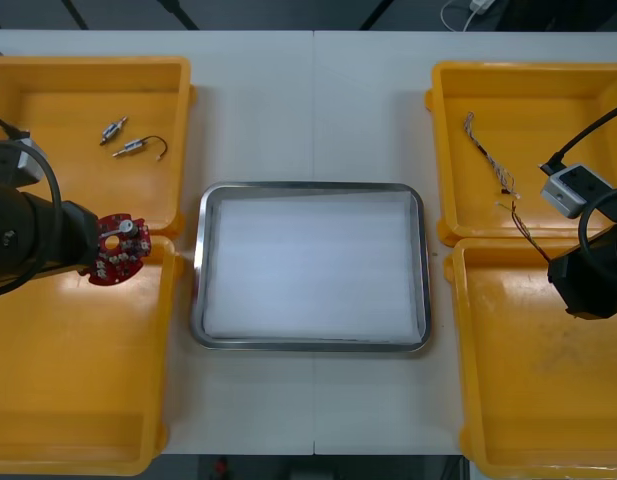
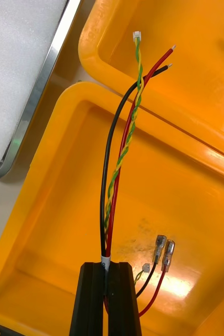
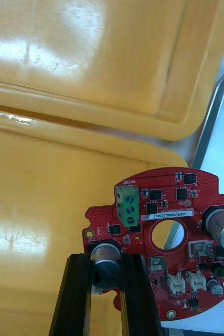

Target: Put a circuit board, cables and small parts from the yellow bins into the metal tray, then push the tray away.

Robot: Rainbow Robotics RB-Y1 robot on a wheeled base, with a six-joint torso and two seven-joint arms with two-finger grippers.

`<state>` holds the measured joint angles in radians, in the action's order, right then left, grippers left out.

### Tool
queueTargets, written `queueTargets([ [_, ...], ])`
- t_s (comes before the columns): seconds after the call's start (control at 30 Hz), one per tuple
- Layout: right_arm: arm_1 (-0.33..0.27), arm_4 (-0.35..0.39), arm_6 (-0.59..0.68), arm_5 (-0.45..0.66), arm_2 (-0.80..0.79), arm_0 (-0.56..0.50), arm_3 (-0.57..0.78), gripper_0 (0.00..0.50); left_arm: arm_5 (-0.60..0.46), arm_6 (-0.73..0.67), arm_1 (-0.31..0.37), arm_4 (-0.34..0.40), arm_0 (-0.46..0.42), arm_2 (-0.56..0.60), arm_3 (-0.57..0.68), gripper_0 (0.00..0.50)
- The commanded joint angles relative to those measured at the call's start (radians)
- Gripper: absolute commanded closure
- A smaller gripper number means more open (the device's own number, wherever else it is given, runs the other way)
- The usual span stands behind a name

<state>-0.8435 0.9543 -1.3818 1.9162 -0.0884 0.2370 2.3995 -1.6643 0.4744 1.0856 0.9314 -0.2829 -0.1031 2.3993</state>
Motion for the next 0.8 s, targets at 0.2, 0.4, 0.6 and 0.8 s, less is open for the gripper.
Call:
queueTargets([
  [0.2, -0.034, -0.002, 0.012, 0.004, -0.024, 0.022, 0.007, 0.5, -0.098, -0.086, -0.144, -0.106, -0.16, -0.149, 0.031, 0.5],
  [0.4, -0.034, -0.002, 0.012, 0.004, -0.024, 0.022, 0.007, 0.5, -0.126, -0.14, -0.224, -0.209, -0.206, -0.247, 0.026, 0.5],
  [0.6, -0.034, -0.002, 0.012, 0.004, -0.024, 0.022, 0.007, 0.5, -0.141, -0.16, -0.3, -0.316, -0.21, -0.333, 0.026, 0.5],
  [0.8, -0.034, -0.002, 0.012, 0.004, -0.024, 0.022, 0.007, 0.5, -0.155, -0.172, -0.365, -0.422, -0.21, -0.411, 0.0, 0.5],
])
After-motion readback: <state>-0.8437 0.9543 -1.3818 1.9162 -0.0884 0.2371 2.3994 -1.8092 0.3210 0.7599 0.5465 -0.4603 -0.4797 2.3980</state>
